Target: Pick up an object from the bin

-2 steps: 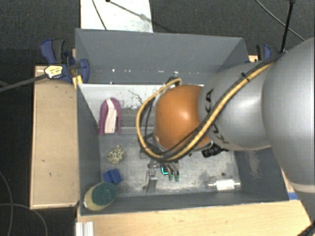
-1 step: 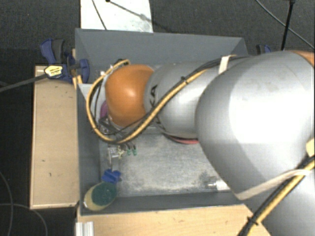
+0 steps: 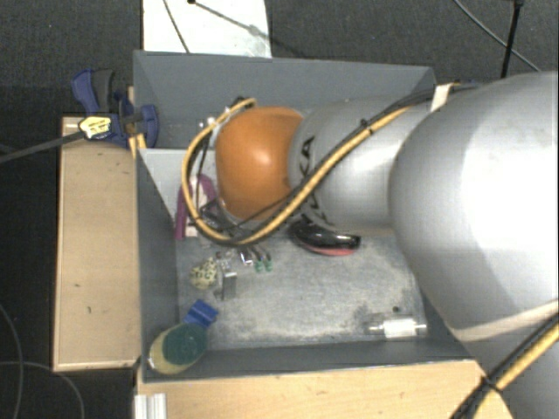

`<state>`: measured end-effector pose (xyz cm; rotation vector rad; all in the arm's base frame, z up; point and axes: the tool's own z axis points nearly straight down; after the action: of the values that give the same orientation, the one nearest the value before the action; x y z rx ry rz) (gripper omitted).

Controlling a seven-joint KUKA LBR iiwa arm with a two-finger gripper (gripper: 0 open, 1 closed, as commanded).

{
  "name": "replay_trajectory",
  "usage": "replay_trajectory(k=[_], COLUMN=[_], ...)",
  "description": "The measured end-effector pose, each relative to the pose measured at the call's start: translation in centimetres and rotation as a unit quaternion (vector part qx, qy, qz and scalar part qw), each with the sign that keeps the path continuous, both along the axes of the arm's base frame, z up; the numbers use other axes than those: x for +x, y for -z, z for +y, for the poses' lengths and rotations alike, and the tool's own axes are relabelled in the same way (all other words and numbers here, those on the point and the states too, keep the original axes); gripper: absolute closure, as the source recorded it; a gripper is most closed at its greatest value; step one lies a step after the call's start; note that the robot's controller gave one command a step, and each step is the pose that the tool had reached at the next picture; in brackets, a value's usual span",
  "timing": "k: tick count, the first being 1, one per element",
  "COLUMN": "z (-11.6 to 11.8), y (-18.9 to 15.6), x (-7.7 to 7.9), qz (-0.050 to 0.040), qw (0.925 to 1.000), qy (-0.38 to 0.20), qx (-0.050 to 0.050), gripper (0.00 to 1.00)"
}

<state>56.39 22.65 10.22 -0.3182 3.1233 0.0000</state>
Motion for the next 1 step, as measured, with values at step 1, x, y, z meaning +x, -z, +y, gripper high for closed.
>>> replay_trajectory(k=[1], z=[1.98], y=[-0.92], x=[0.19], qz=[-0.0019], qw=[0.9785], qy=[-0.206], qx=[0.001], gripper=[0.00])
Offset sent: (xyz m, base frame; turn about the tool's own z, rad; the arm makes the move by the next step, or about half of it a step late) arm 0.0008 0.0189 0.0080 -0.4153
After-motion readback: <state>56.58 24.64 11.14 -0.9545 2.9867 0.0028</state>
